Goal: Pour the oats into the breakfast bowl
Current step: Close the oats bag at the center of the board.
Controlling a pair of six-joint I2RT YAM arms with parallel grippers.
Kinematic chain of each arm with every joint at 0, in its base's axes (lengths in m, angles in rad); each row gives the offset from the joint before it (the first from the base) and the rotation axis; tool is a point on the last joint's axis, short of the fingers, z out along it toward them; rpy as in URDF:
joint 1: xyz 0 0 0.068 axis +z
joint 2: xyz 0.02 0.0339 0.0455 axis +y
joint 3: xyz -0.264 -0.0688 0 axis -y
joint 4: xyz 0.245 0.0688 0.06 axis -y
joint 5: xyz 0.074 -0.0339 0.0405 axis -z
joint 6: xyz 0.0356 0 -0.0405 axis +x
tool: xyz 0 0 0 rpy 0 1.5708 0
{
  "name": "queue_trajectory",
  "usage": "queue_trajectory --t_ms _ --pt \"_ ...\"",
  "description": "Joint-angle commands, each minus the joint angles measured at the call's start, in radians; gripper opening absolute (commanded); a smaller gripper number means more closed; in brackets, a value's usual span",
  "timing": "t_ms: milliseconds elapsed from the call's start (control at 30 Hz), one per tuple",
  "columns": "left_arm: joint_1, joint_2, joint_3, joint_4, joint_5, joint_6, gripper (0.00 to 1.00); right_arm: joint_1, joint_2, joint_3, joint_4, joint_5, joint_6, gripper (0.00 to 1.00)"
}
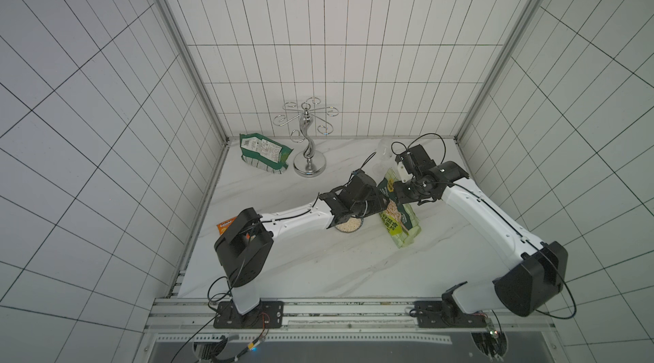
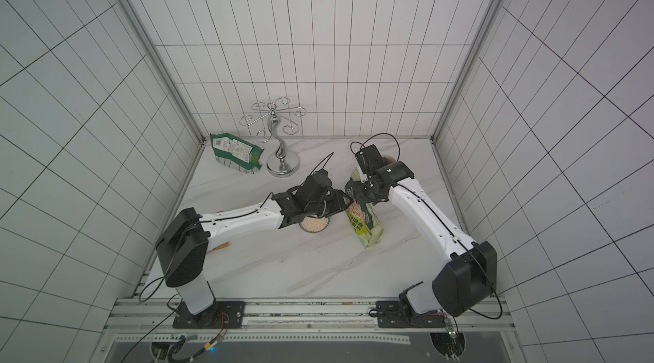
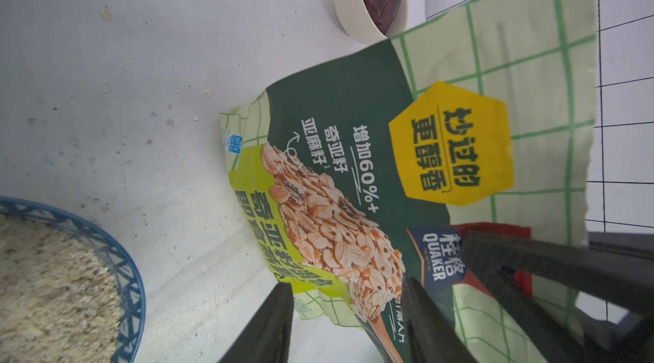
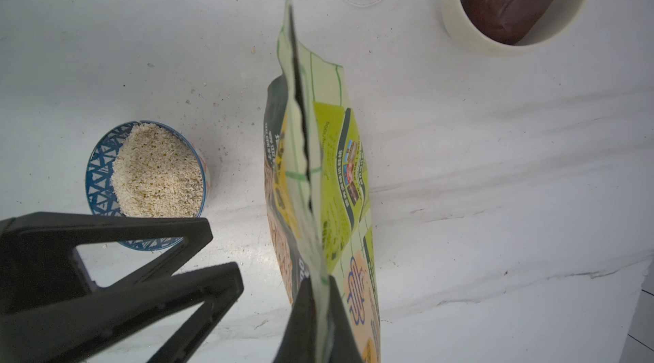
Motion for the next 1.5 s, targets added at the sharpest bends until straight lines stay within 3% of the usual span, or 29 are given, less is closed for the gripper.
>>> queue_trajectory --t_ms 0,133,167,200,233,300,467,533,833,867,933,1000,1100,1167,1200,1233,1467 --pt "-0.008 0.002 0.0 0.023 -0.011 0.005 0.51 -0.009 -0.025 0.04 0.025 -0.019 -0.006 0.0" --pt "-0.013 0.01 0.004 0.031 -0.006 0.003 0.51 -0.017 -0.018 0.033 0.024 0.001 -0.003 0.02" --pt "-0.012 0.011 0.005 0.031 -0.005 0.003 0.51 -0.021 -0.01 0.033 0.023 0.004 -0.001 0.23" --pt "-0.014 0.013 0.006 0.032 -0.004 0.003 0.51 -0.025 -0.004 0.033 0.026 0.006 0.0 0.37" --pt "-0.014 0.014 0.007 0.031 -0.003 0.004 0.51 -0.027 0.002 0.036 0.033 0.005 0.0 0.44" --pt "-0.014 0.014 0.006 0.032 -0.004 0.003 0.51 -0.036 0.016 0.041 0.049 0.001 0.0 0.48" --pt "-0.014 0.012 0.002 0.032 -0.005 0.002 0.51 -0.054 0.06 0.074 0.065 -0.017 -0.004 0.39" --pt "-0.016 0.014 0.004 0.031 -0.004 0.001 0.51 -0.061 0.074 0.085 0.061 -0.034 -0.008 0.0" --pt "-0.016 0.018 0.0 0.037 0.002 0.0 0.51 -0.064 0.046 0.066 0.081 -0.045 -0.003 0.0" --pt "-0.016 0.018 0.0 0.039 0.002 0.0 0.51 -0.067 0.053 0.07 0.081 -0.048 -0.003 0.07" --pt "-0.016 0.014 -0.003 0.044 0.004 0.001 0.51 -0.069 0.065 0.074 0.084 -0.044 -0.003 0.33" --pt "-0.016 0.007 -0.007 0.045 0.005 0.005 0.51 -0.073 0.085 0.082 0.091 -0.041 -0.003 0.41" --pt "-0.017 -0.014 -0.026 0.042 -0.011 0.016 0.52 -0.082 0.116 0.106 0.106 -0.055 -0.005 0.39" --pt "-0.017 -0.028 -0.038 0.04 -0.02 0.022 0.52 -0.089 0.137 0.126 0.112 -0.067 -0.004 0.31" --pt "-0.017 -0.035 -0.044 0.038 -0.025 0.025 0.52 -0.09 0.143 0.134 0.114 -0.081 -0.005 0.12" --pt "-0.017 -0.041 -0.051 0.038 -0.027 0.026 0.52 -0.093 0.152 0.144 0.114 -0.09 -0.007 0.0" --pt "-0.017 -0.11 -0.107 0.035 -0.075 0.043 0.57 -0.1 0.149 0.137 0.144 -0.134 -0.003 0.0"
